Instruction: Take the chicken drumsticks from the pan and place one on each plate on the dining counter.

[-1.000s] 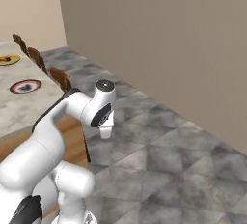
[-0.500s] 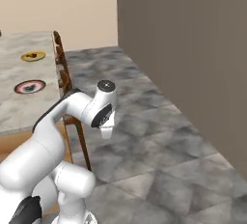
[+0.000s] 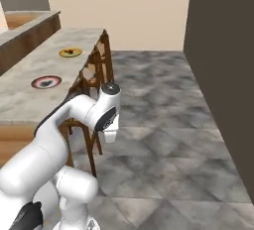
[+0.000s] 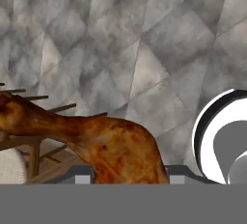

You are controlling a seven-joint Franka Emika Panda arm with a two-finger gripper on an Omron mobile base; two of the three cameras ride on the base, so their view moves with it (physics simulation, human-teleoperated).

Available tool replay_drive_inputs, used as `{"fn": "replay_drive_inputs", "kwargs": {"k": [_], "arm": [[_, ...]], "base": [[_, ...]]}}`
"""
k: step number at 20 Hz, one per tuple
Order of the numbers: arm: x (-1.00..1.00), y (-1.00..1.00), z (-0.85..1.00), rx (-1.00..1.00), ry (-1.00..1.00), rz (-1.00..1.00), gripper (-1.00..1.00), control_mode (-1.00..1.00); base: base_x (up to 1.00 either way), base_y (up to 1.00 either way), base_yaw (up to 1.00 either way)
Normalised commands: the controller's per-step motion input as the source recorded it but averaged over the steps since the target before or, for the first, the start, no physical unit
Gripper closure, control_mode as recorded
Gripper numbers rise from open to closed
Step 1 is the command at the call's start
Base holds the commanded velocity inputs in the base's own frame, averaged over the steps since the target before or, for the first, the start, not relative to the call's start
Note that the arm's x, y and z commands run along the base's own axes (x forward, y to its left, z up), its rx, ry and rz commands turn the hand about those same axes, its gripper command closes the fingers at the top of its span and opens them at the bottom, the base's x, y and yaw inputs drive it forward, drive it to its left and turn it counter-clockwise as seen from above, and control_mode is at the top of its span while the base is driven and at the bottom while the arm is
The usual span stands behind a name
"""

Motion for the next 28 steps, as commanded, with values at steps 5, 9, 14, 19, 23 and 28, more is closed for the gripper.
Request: {"fn": "replay_drive_inputs", "kwargs": {"k": [5, 9, 14, 19, 23, 28], "arm": [[0.00, 0.00, 0.00, 0.00, 0.00, 0.00, 1.00, 1.00], [0.00, 0.00, 0.00, 0.00, 0.00, 0.00, 1.00, 1.00], [0.00, 0.00, 0.00, 0.00, 0.00, 0.00, 1.00, 1.00], [0.00, 0.00, 0.00, 0.00, 0.00, 0.00, 1.00, 1.00], [0.00, 0.00, 0.00, 0.00, 0.00, 0.00, 1.00, 1.00], [0.00, 0.00, 0.00, 0.00, 0.00, 0.00, 1.00, 1.00]], "base": [[0.46, -0.79, 0.64], [0.65, -0.73, 0.62], [0.65, -0.61, 0.61], [0.39, -0.72, 0.62], [0.26, -0.75, 0.62], [0.24, -0.72, 0.60]]}}
